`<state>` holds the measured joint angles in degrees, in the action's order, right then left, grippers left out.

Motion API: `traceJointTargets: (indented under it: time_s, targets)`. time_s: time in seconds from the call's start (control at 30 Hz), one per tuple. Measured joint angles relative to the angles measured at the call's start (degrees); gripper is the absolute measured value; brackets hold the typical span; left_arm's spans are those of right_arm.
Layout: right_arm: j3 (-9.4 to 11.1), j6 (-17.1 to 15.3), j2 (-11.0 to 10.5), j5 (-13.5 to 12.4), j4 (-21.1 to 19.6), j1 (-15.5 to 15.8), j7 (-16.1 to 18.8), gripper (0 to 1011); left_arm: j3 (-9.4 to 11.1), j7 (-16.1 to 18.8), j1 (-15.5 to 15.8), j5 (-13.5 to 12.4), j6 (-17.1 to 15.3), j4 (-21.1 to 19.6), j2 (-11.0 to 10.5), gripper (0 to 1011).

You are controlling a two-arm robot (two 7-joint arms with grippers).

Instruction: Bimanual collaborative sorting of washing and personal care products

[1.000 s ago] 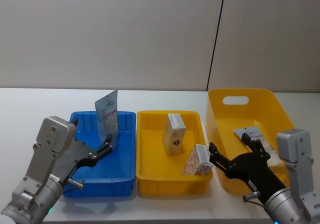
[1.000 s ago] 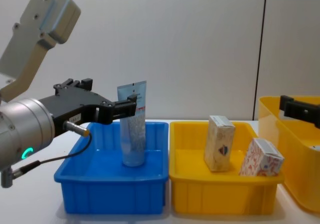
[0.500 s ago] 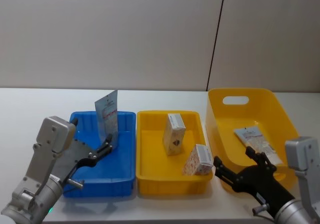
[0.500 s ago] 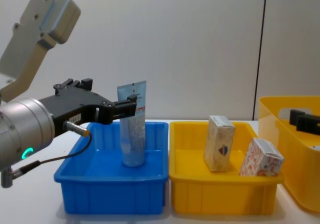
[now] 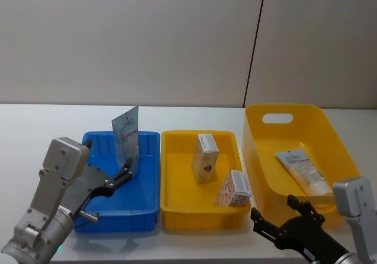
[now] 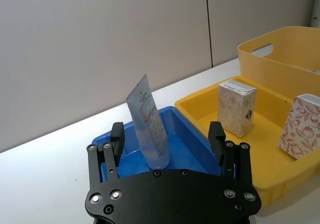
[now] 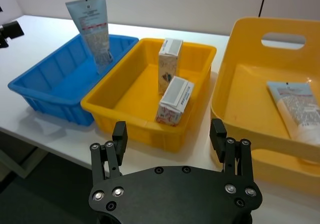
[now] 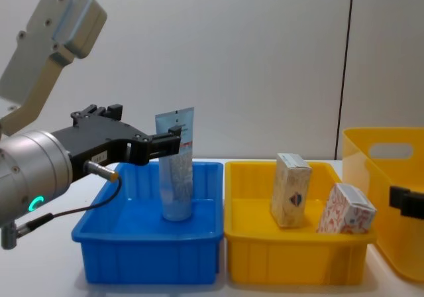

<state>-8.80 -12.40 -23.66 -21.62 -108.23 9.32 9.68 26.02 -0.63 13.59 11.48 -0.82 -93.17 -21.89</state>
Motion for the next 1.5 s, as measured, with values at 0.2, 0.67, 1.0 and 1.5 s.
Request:
traceJointTargets:
  time_s: [0.2, 0.67, 1.0, 1.5]
  targets:
    - [-0.3, -0.8, 0.5, 0.2, 0.8, 0.1, 0.0, 1003, 0.0, 0.0, 0.0, 0.0, 0.0, 0.0, 0.0, 1001]
    - [-2.4, -1.6, 3.1, 2.2, 4.6, -2.0, -1.0, 1003, 0.0, 0.0, 0.0, 0.0, 0.0, 0.0, 0.0, 1001]
    - [-4.2, -1.9, 6.0, 4.5, 8.5, -5.0, -3.0, 1003, 0.0, 0.0, 0.0, 0.0, 0.0, 0.0, 0.0, 1001]
    - [-5.5, -1.8, 10.9, 7.9, 14.7, -9.6, -7.5, 1003, 0.0, 0.0, 0.0, 0.0, 0.0, 0.0, 0.0, 1001]
